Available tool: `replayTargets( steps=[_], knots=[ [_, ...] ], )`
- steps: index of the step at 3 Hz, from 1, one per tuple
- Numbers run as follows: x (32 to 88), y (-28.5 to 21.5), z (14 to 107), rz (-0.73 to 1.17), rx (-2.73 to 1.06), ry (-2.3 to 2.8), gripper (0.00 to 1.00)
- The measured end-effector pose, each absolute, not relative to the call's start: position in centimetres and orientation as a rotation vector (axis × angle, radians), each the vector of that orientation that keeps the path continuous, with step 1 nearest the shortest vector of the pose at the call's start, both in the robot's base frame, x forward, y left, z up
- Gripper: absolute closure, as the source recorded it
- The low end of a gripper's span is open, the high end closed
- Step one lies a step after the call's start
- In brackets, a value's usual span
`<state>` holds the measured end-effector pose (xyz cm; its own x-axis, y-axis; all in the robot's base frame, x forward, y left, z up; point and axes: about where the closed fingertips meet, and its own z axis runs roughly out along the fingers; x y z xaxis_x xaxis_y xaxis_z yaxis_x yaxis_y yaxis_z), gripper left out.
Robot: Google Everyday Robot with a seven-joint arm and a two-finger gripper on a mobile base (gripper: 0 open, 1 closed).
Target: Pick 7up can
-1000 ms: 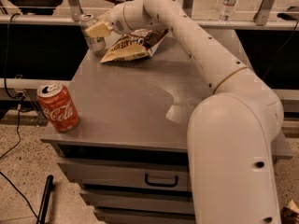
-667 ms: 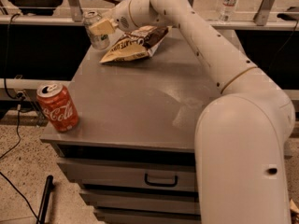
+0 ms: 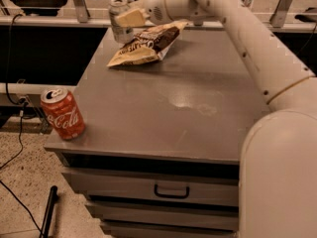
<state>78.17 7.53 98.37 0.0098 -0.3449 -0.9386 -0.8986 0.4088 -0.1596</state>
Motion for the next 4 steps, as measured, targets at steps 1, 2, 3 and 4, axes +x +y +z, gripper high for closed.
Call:
replayTargets(
  steps=[1,2,3,4],
  knots=[
    [77.3,4.3,99.9,0.625,-1.111,1.558,1.00],
    [76.3,0.3,101.6,0.588,-1.079,1.575,1.00],
    [75.2,-3.1,102.7,0.539,-1.057,1.609,1.00],
    [75.2,-3.1,102.7,0.539,-1.057,1.609,1.00]
  ],
)
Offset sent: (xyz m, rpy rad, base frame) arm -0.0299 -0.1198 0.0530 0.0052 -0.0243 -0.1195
